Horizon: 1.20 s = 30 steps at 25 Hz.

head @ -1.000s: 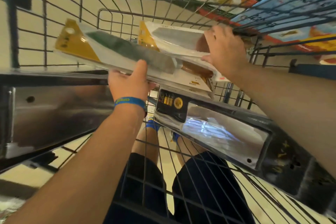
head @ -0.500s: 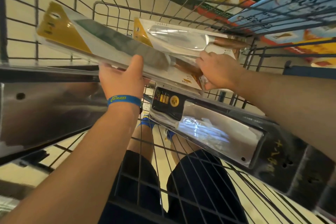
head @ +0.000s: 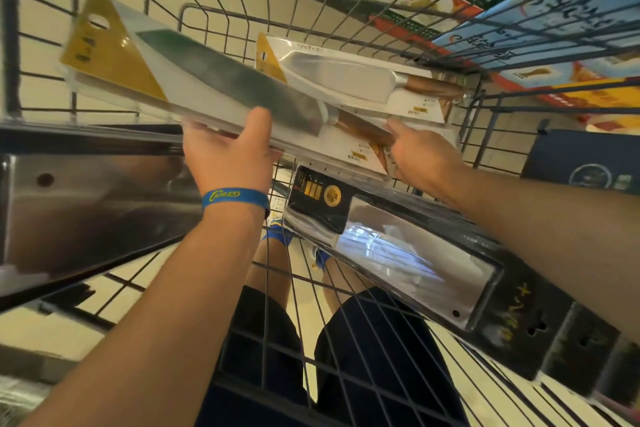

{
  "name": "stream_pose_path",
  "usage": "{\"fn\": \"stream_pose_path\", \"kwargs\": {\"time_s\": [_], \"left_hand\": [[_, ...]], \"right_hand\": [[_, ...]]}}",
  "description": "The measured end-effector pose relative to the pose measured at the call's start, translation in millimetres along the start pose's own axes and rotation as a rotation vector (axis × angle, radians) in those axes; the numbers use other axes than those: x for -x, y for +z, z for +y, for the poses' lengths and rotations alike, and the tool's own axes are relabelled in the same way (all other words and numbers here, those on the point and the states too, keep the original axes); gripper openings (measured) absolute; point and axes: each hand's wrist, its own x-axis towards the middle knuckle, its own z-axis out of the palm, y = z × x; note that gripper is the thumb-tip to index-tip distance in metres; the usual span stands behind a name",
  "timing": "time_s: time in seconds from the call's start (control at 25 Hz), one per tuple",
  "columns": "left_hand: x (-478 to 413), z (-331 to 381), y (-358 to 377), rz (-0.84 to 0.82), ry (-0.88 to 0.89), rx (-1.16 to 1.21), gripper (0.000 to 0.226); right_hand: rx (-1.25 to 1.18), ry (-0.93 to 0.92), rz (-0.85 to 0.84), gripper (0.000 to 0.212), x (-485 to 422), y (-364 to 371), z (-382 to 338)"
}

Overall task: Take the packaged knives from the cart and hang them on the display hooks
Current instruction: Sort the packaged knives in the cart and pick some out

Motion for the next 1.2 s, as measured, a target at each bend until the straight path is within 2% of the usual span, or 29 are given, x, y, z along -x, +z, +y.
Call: {"fn": "stream_pose_path", "kwargs": {"time_s": [0.16,0.28,0.4,0.48,0.6,0.64,0.68,0.72,0.8,0.84,1.0,1.12,1.2], "left_hand": [[9,10,7,-0.046,-0.034,0.172,0.021],[12,16,16,-0.007,-0.043,0.234,0.025],[14,20,23,0.031,-0.066,0.315,0.026],[16,22,26,0.014,-0.064,0.373,0.02],[15,24,27,-0.061,-0.033,0.406,0.019],[13,23,27,-0.061,-0.022,0.387,0.017],[12,22,26,-0.052,-0.009,0.359,0.016],[11,20,24,-0.038,0.0,0.328,0.017],[11,12,16,-0.004,0.006,0.242,0.018],[12,6,10,0.009,0.016,0.162,0.018],[8,-8,-4,0.028,0.129,-0.068,0.036],[-2,-7,0,-0.007,0.217,-0.129,0.038],[-8,-5,4,-0.031,0.221,-0.11,0.04]], "right_hand": [[-0.141,0.208,-0.046,0.019,4,-22,9],[-0.149,0.16,-0.029,0.023,0,-46,31],[-0.187,0.12,0.077,0.023,-3,-55,50],[-0.266,0.186,0.167,0.025,-18,-52,65],[-0.63,0.372,0.345,0.04,-29,-53,65],[-0.718,0.374,0.4,0.042,-26,-47,57],[-0.731,0.337,0.432,0.043,-22,-40,47],[-0.588,0.279,0.454,0.042,-16,-33,39],[-0.237,0.23,0.375,0.029,-8,-19,34],[-0.158,0.251,0.31,0.022,-8,-15,36],[-0.22,0.374,0.132,0.041,-19,-11,43],[-0.292,0.494,0.124,0.05,-28,-13,39],[-0.264,0.49,0.058,0.05,-28,-14,40]]}}
